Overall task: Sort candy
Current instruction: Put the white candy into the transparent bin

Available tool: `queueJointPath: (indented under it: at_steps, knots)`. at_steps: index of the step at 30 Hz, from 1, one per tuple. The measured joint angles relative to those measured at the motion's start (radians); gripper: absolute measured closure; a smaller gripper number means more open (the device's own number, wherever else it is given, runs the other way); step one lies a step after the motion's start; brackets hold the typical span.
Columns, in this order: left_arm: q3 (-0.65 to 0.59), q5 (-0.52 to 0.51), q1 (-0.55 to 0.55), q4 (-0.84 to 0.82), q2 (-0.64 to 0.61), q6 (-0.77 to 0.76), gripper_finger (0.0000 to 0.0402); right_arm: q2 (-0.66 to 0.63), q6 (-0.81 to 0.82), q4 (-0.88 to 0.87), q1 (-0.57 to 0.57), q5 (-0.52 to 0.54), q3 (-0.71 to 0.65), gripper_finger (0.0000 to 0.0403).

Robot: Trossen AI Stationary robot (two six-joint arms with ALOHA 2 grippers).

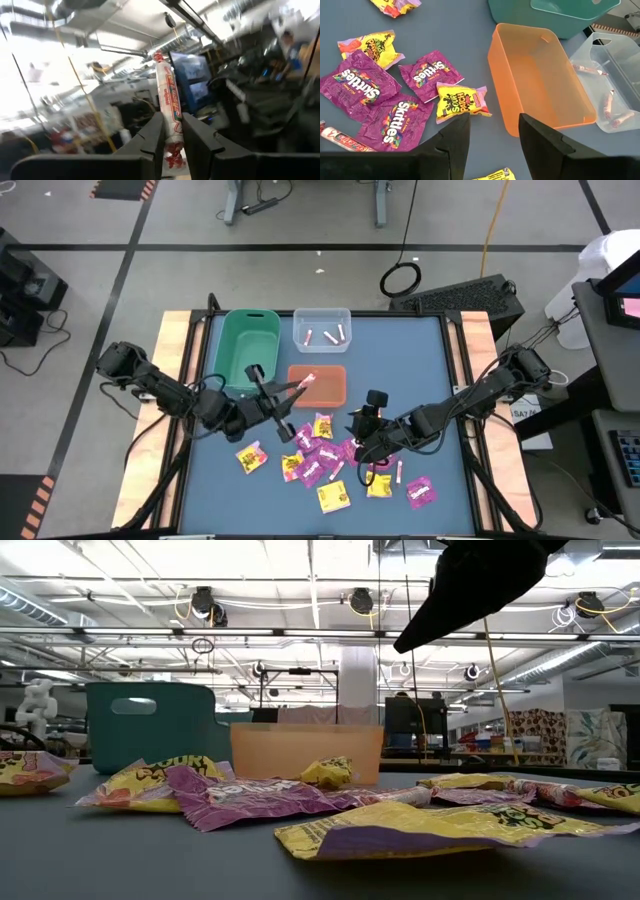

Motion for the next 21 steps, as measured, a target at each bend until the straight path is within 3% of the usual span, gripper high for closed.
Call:
queueJointPath:
  at_steps: [8,21]
  knots:
    - [0.0,0.0,0.0,-0.104,0.0,0.415,0.0336,0.036,-0.012,0.005,-0.002,0.004,0.0,0.0243]
    - [0.0,0.0,0.0,-0.109,0.0,0.66,0.0336,0.055,-0.015,0.007,-0.014,0.0,0.0,0.0243]
